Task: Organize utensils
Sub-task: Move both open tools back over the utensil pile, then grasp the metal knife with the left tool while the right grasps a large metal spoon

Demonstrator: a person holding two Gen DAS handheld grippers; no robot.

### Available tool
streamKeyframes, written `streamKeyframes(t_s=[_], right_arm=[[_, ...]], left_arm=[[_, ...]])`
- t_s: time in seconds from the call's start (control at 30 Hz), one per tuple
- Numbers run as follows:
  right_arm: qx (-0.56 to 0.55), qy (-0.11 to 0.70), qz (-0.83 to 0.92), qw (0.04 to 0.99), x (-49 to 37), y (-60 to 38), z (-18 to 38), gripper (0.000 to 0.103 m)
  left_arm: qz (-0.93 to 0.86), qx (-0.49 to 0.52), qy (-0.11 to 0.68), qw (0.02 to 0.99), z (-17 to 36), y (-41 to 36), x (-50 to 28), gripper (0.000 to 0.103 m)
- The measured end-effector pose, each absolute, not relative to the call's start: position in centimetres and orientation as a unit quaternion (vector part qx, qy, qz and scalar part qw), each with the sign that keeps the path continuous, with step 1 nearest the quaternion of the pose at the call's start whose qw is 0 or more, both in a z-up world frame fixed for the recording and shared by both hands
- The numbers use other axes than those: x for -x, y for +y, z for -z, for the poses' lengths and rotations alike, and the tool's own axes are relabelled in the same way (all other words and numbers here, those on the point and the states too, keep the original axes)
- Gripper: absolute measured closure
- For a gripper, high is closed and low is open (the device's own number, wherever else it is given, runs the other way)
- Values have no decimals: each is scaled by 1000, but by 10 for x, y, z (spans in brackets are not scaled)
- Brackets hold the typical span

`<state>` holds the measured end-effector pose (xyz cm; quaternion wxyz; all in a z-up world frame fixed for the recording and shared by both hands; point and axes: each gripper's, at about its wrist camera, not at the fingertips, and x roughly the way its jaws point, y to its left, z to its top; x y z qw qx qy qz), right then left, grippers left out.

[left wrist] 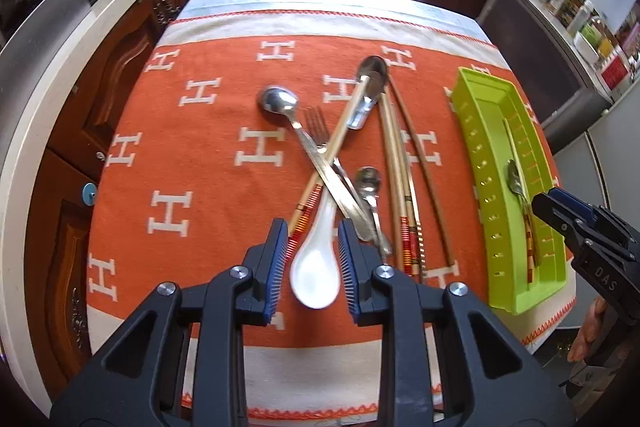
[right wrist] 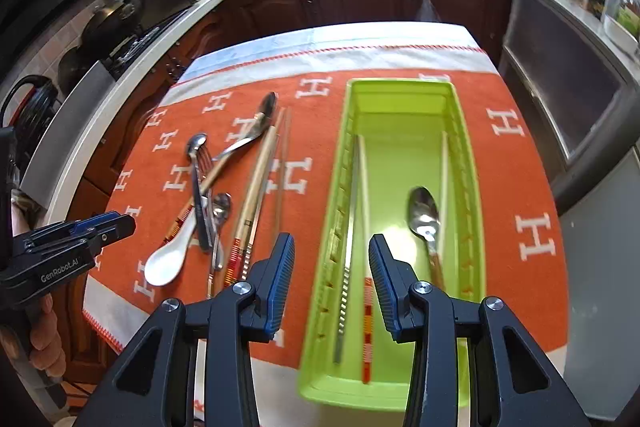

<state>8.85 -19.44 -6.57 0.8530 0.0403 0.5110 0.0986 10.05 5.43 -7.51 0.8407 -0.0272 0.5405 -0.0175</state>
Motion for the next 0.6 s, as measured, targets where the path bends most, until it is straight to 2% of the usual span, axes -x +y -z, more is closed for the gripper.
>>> streamKeyframes(t_s=[0.3,0.6], right_arm=[[-56,531,-134,835,-119,-145,68,64],[-28,556,-157,816,-158,-97,95,64]], left_arm=[[11,68,551,832,97,93,-118,80],[57,152,556,815,129,117,-163,79]])
